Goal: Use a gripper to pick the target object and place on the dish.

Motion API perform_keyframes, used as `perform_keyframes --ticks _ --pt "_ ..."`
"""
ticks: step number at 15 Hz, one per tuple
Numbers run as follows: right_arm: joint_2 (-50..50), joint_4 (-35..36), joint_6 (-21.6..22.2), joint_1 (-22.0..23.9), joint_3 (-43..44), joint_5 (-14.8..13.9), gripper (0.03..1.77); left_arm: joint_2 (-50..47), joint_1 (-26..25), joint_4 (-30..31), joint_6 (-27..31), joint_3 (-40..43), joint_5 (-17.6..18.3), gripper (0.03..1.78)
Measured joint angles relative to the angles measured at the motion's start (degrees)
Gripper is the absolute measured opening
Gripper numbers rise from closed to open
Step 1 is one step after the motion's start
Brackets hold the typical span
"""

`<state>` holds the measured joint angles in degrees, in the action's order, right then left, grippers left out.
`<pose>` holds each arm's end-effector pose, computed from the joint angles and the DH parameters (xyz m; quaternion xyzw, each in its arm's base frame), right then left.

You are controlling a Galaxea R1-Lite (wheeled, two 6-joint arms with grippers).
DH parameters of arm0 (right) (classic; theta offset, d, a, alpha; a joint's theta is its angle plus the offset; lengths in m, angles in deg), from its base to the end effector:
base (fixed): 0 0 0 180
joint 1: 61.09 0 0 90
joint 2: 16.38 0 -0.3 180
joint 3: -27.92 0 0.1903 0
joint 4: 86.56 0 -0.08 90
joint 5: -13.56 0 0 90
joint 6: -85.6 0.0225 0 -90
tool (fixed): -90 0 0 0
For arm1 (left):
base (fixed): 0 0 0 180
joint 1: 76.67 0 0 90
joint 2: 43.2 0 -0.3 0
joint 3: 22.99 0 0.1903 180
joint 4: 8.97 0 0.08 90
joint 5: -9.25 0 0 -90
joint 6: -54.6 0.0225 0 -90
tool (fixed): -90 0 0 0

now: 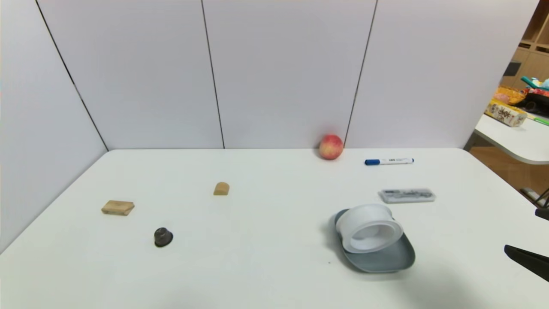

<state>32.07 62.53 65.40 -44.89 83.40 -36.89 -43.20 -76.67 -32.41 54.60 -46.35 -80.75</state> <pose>0.0798 -0.0083 0.2084 -0.0728 0.1453 0.2270 0.9602 -0.0228 0.0000 0.0753 0.0000 0.0007 0.0000 1.0000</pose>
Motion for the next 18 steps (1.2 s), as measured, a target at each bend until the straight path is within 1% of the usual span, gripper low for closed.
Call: perform_keyframes --ticks 3,5,7,8,9,10,13,17,18 --pt "-5.0 7.1 7.4 -7.0 -4.0 -11.1 1.69 0.0 0.0 0.0 0.0 0.0 0.0 1.69" --pt "-9.0 10.2 10.4 -11.2 -6.7 -18.6 1.69 0.0 0.0 0.0 0.0 0.0 0.0 1.69" --pt "-13.3 11.2 11.7 -15.0 -9.6 -24.0 1.69 0.0 0.0 0.0 0.0 0.0 0.0 1.69" --pt "-15.5 11.7 12.1 -16.3 -11.3 -25.7 1.69 0.0 0.0 0.0 0.0 0.0 0.0 1.69" --pt "-18.0 12.5 12.3 -17.2 -13.5 -26.7 1.69 0.0 0.0 0.0 0.0 0.0 0.0 1.69" --pt "-20.5 13.4 12.5 -17.7 -15.7 -27.1 1.69 0.0 0.0 0.0 0.0 0.0 0.0 1.69" --pt "-28.3 16.8 12.6 -18.4 -22.5 -27.4 1.69 0.0 0.0 0.0 0.0 0.0 0.0 1.69" --pt "-36.0 20.5 13.0 -17.3 -30.2 -27.4 1.7 0.0 0.0 0.0 0.0 0.0 0.0 1.69" --pt "-37.7 20.2 13.1 -16.9 -31.1 -27.4 1.7 0.0 0.0 0.0 0.0 0.0 0.0 1.69"
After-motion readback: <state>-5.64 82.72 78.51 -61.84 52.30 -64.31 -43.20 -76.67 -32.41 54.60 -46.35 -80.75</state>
